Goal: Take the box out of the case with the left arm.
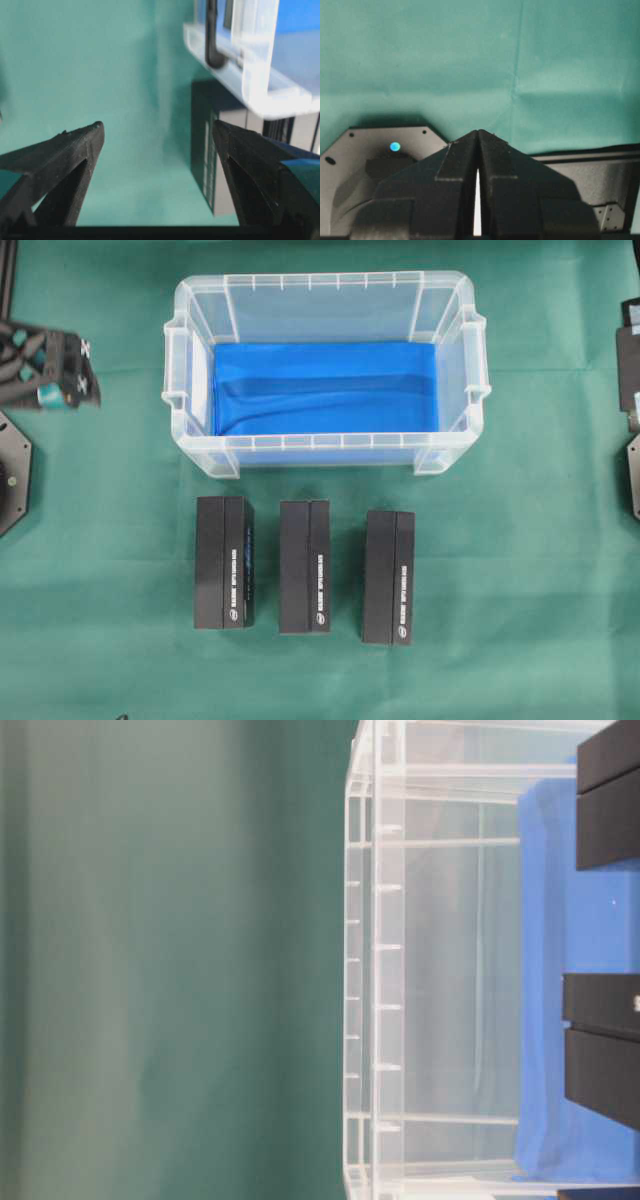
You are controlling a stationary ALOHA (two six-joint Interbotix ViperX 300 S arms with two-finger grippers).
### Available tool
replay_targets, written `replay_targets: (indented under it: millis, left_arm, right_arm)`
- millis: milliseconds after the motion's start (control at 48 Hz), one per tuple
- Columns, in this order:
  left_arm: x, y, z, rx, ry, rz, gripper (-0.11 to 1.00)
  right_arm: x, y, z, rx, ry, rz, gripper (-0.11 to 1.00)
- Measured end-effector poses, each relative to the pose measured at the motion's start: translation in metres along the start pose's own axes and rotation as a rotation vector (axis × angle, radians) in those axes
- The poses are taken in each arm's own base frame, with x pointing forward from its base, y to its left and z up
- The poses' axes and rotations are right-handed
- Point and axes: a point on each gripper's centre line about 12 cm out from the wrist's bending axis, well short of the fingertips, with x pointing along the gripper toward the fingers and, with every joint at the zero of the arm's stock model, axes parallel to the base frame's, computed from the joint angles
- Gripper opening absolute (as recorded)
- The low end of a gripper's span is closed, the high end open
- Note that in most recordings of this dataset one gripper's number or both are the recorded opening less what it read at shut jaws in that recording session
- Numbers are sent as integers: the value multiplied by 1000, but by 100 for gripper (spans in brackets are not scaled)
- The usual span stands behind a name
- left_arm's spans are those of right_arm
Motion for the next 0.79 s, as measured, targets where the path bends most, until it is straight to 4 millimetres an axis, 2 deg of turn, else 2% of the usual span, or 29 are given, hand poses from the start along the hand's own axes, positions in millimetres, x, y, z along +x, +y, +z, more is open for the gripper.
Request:
replay_targets:
  millis: [292,792]
  left_arm:
    - [3,9,27,0,-40,37,93]
    - [3,10,29,-9,-40,45,93]
  right_arm:
    - [0,0,0,-2,0,0,0]
    - [1,-3,0,-3,1,-25,0]
